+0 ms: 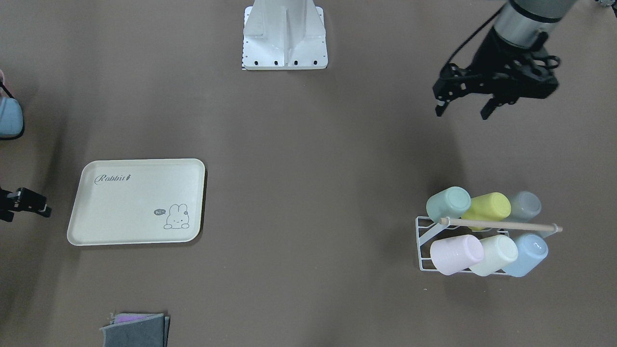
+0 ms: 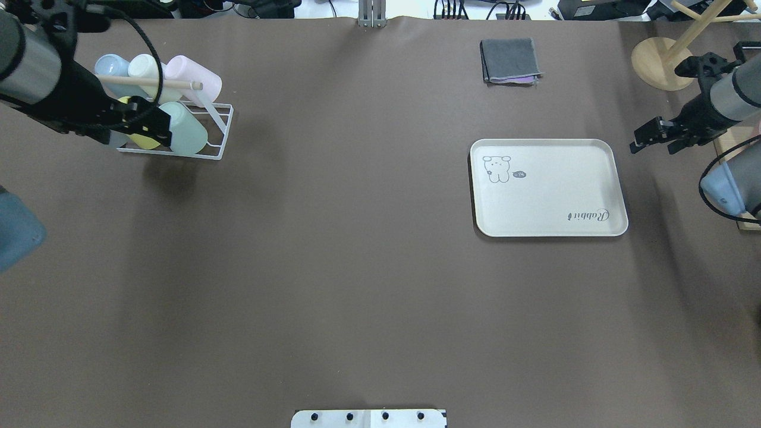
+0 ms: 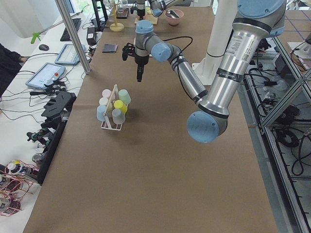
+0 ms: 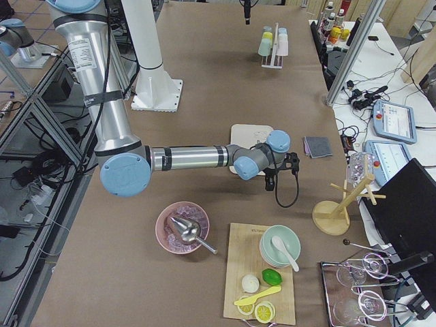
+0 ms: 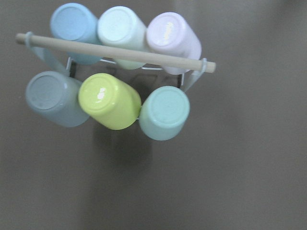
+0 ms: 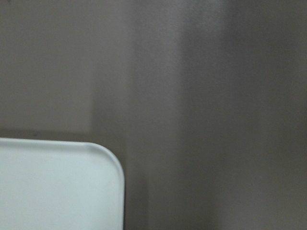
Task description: Pick up and place green cup on tray
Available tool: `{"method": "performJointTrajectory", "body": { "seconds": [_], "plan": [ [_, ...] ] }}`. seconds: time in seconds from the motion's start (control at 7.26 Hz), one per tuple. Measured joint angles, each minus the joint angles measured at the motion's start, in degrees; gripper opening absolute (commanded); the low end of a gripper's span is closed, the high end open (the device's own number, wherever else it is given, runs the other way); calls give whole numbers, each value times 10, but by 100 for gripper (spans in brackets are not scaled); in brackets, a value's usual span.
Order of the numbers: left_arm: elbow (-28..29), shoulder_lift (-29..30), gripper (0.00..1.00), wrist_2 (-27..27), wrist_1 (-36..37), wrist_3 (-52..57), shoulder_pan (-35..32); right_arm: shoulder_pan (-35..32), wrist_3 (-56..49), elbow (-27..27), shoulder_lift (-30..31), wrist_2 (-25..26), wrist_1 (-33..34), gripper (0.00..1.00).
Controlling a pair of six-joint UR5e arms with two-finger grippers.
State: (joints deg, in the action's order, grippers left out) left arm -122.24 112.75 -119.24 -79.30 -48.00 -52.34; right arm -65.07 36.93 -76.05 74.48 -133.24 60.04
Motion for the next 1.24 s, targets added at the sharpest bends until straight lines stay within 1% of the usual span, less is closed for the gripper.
{"method": "performJointTrajectory", "body": {
  "seconds": [0.14,0.28,0.41,0.55,0.69,0.83,0.96,1.1,1.24],
  "plan": [
    [-8,12,99,33,-3,16,42,11,17,14,-21,3,-9,91],
    [-19,16,99,73,-8,72,80,19,29,31,-35,4,-26,90],
    [-38,10,99,142,-11,164,124,24,37,47,-42,4,-45,89],
    [-53,-6,99,236,-13,269,172,25,45,55,-44,3,-56,85],
    [-62,-29,99,347,-14,369,221,27,54,58,-42,1,-62,84],
    [-65,-54,99,445,-13,426,268,28,58,54,-37,-1,-65,84],
    [-64,-71,99,525,-11,477,305,28,62,46,-30,-1,-66,84],
    [-61,-78,99,586,-9,560,324,29,70,32,-18,-2,-67,84],
    [-52,-78,99,627,-7,649,331,30,81,12,-2,-2,-67,83]
  ]
}}
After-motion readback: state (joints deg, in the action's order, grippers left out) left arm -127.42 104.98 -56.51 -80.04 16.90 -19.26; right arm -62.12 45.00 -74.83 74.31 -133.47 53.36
